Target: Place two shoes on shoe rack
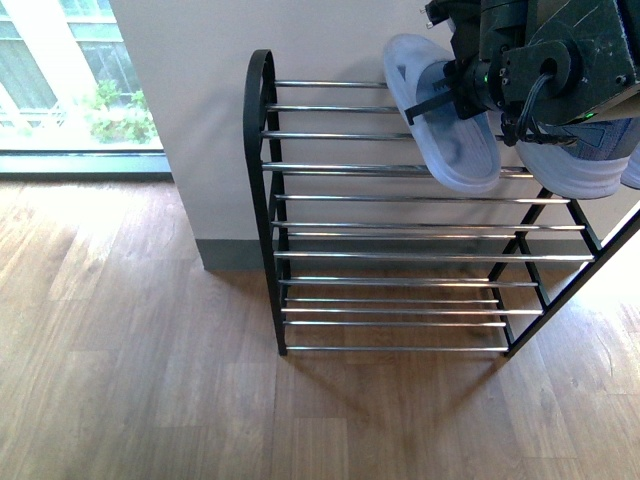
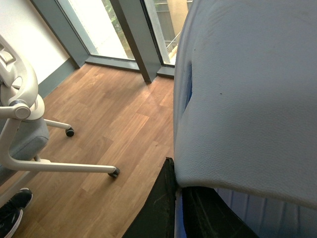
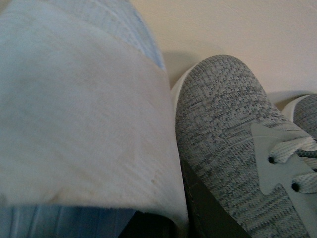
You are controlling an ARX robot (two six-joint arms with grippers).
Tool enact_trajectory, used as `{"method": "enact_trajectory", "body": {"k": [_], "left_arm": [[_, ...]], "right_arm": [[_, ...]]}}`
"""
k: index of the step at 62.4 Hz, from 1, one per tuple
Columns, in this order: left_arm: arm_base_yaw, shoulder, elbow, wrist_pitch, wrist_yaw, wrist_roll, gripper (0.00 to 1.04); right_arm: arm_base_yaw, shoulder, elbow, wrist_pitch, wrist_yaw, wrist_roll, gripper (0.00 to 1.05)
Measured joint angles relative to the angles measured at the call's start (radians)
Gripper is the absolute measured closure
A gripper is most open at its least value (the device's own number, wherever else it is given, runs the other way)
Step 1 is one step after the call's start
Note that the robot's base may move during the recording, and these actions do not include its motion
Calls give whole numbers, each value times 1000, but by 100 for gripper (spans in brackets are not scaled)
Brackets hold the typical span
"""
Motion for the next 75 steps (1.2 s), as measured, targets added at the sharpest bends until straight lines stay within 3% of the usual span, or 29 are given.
{"method": "enact_trajectory", "body": {"k": [16,38,53,66,75], "left_arm": [[0,0,0,0,0,0,103],[0,0,0,0,0,0,103],[0,0,0,0,0,0,103],[0,0,0,0,0,0,103],[0,0,0,0,0,0,103]], "right_arm": [[-6,2,2,13,15,-20,101],[5,-100,-26,-111,-68,45,48],[-21,-333,-162,-267,-150,106,9],[-127,-583,-286,-268,-193,106,9],[-167,-666,-468,154,-296,238,28]]}}
